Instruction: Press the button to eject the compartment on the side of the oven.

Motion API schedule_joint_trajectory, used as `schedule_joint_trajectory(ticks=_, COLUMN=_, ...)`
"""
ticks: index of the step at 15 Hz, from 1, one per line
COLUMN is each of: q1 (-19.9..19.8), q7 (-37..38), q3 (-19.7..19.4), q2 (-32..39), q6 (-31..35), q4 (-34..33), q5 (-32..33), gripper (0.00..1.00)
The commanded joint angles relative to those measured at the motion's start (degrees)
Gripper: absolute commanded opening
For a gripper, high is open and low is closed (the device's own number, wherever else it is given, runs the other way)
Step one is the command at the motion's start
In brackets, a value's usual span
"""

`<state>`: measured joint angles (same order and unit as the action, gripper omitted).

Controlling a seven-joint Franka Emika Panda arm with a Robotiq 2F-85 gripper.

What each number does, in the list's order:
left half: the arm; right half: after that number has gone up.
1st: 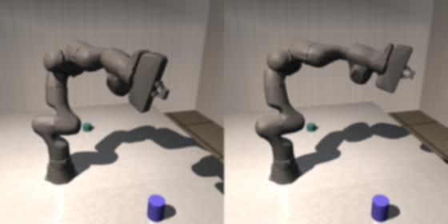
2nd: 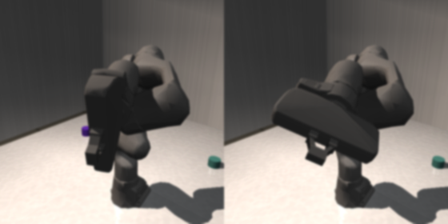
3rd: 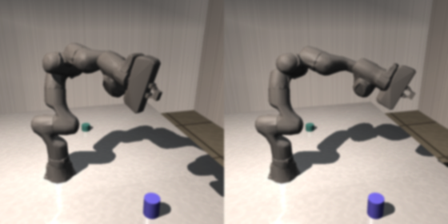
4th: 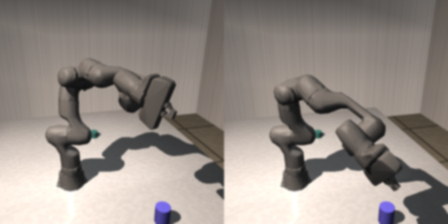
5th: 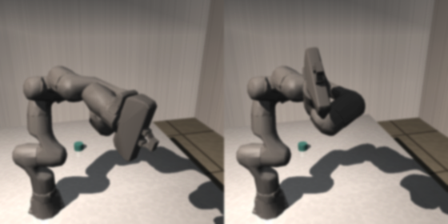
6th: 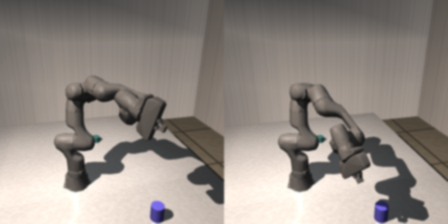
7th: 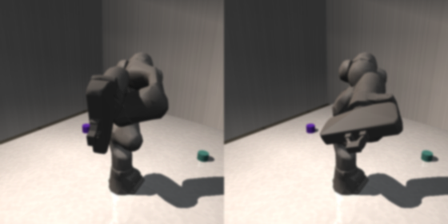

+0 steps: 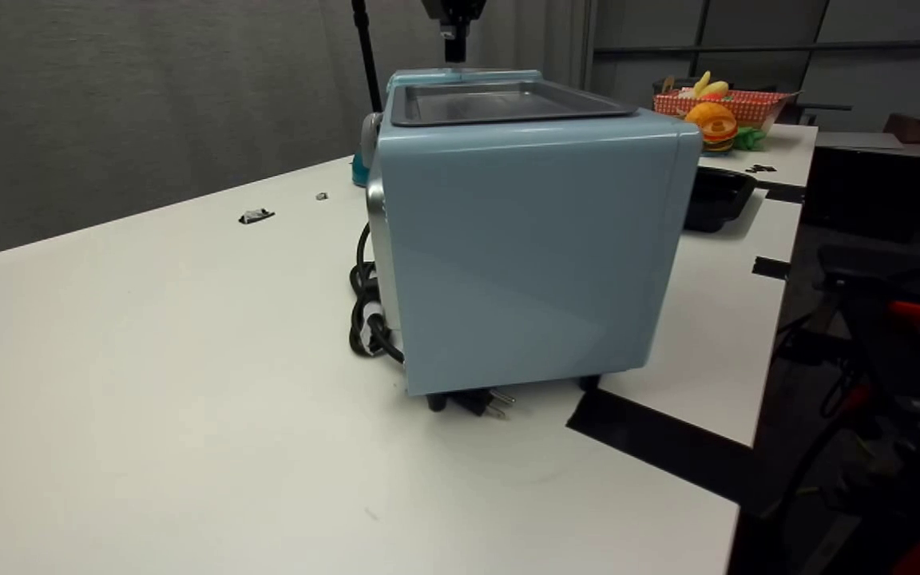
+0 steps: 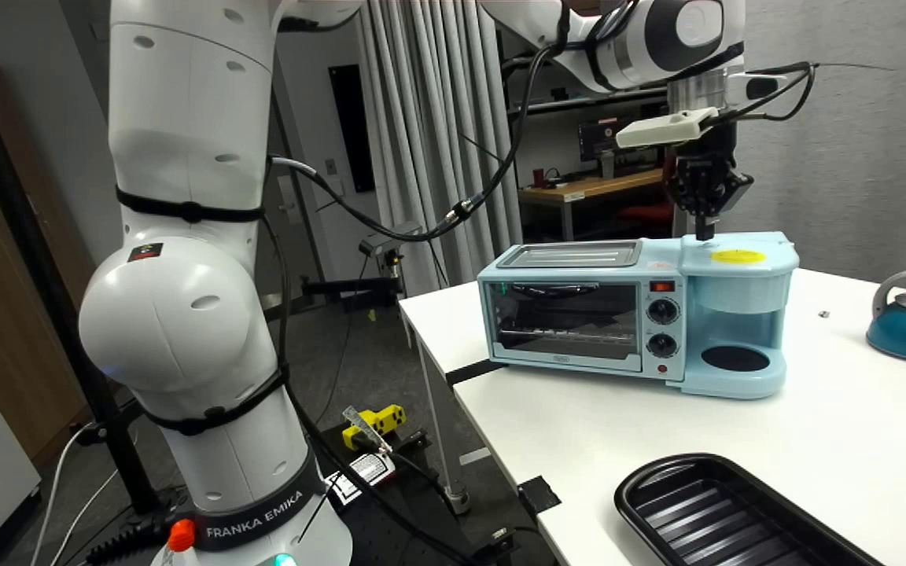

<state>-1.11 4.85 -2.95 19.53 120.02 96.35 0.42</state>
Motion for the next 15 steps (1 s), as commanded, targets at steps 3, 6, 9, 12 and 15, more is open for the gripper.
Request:
schedule_joint_trajectory(ticks=3, q1=0.05, q7=1.42, q3=-0.22, q2=1.18, q6=0.45, q4=-0.62, q5=0.98, gripper=0.00)
schedule_joint_trajectory(ticks=6, q1=-0.37, q7=1.28, q3=-0.37, q2=3.04, q6=0.64, q4=-1.28, q5=0.64, gripper=0.00)
schedule_joint_trajectory(ticks=9, q1=-0.63, q7=1.61, q3=-0.57, q2=4.35, q6=0.70, q4=-1.95, q5=0.52, gripper=0.00)
schedule_joint_trajectory(ticks=12, q1=-0.81, q7=2.74, q3=-0.80, q2=4.98, q6=2.25, q4=-1.45, q5=0.32, gripper=0.00)
schedule_joint_trajectory(ticks=15, q1=-1.17, q7=3.32, q3=-1.09, q2=6.04, q6=4.58, q4=0.15, q5=0.32, gripper=0.00)
